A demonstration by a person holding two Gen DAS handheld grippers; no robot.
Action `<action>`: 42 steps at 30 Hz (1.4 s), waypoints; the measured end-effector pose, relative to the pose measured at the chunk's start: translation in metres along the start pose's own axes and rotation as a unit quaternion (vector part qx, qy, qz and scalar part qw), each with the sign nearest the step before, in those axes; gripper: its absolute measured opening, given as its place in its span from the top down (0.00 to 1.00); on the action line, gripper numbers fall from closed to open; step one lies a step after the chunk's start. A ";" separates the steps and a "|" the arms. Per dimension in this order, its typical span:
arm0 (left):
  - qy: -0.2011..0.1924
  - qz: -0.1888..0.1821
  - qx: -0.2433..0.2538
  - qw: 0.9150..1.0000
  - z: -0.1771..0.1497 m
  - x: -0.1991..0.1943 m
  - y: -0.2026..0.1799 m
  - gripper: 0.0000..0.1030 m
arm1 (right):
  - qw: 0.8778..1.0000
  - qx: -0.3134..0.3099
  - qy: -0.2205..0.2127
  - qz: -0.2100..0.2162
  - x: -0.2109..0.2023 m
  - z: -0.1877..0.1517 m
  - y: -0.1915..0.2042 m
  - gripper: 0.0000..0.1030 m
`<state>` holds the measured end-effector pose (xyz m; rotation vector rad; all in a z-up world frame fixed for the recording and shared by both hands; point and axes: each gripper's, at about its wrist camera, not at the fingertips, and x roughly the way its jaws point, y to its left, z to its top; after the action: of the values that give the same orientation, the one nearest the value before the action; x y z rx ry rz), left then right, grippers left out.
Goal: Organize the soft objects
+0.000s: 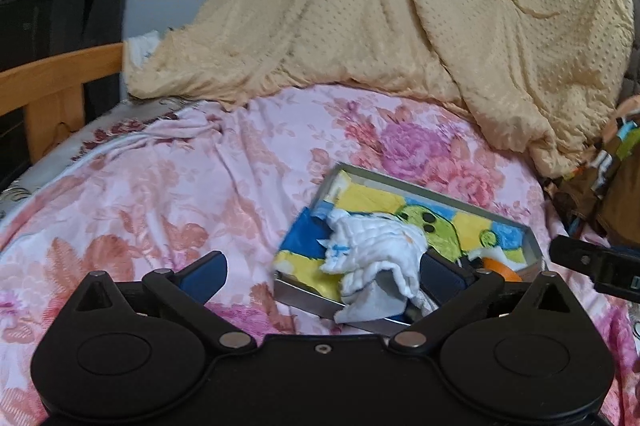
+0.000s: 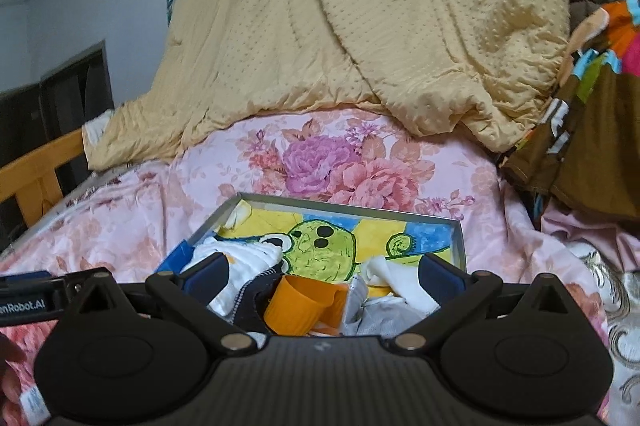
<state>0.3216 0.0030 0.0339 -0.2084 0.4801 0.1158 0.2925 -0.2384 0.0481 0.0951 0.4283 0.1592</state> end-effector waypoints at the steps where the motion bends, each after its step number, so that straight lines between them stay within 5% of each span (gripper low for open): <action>1: -0.004 0.005 -0.004 1.000 -0.001 -0.003 0.001 0.01 | 1.000 0.003 0.000 0.002 -0.002 0.000 0.000 0.00; 20: -0.023 0.007 -0.013 1.000 -0.028 -0.064 0.012 0.01 | 1.000 0.006 0.000 -0.016 -0.059 -0.038 0.029 0.00; 42: 0.008 0.008 0.006 1.000 -0.078 -0.136 0.051 0.01 | 0.999 -0.006 -0.010 -0.035 -0.146 -0.090 0.066 0.00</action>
<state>0.1588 0.0269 0.0213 -0.1948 0.4979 0.1273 0.1145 -0.1940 0.0344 0.0698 0.4100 0.0913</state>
